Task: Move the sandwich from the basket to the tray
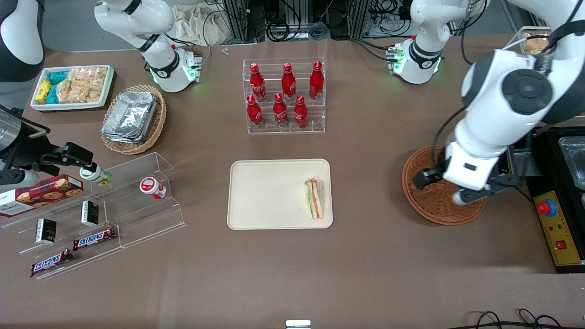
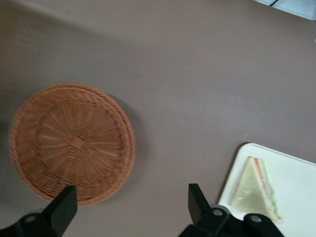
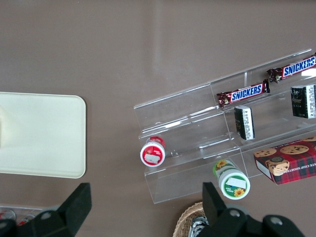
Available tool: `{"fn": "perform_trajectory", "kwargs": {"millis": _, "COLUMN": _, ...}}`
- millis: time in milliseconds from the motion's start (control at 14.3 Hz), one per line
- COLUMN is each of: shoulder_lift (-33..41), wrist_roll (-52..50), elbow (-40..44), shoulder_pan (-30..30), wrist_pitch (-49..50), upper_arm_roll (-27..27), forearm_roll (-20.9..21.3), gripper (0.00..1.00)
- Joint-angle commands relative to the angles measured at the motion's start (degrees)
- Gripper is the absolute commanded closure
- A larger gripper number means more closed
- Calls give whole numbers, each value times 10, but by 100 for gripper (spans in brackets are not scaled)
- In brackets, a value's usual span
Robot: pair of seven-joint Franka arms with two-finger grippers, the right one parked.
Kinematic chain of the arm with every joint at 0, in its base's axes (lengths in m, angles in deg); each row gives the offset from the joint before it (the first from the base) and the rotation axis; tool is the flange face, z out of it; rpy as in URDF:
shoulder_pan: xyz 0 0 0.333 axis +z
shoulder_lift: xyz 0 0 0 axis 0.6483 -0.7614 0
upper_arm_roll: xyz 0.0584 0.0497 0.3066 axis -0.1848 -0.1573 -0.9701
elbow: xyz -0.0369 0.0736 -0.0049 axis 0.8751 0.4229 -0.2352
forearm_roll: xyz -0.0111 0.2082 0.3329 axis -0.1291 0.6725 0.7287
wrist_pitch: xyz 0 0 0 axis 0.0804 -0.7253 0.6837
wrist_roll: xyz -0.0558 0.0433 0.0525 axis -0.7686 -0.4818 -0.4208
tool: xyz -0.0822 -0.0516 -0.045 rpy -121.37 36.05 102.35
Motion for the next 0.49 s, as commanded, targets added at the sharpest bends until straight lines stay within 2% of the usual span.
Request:
{"fn": "perform_trajectory", "kwargs": {"millis": 0, "shoulder_lift": 65, "wrist_roll": 118, "elbow": -51, "shoulder_pan": -9, "wrist_pitch": 11, "upper_arm_roll": -81, "forearm_roll": -59, "gripper": 0}}
{"fn": "perform_trajectory", "kwargs": {"millis": 70, "shoulder_lift": 70, "wrist_roll": 168, "elbow": -48, "shoulder_pan": -31, "wrist_pitch": 28, "upper_arm_roll": -127, "forearm_roll": -80, "gripper": 0}}
{"fn": "perform_trajectory", "kwargs": {"millis": 210, "shoulder_lift": 76, "wrist_roll": 243, "elbow": -46, "shoulder_pan": -71, "wrist_pitch": 38, "upper_arm_roll": -205, "forearm_roll": -88, "gripper": 0}}
{"fn": "perform_trajectory", "kwargs": {"millis": 420, "shoulder_lift": 74, "wrist_roll": 293, "elbow": -32, "shoulder_pan": -104, "wrist_pitch": 40, "upper_arm_roll": -259, "forearm_roll": -87, "gripper": 0}}
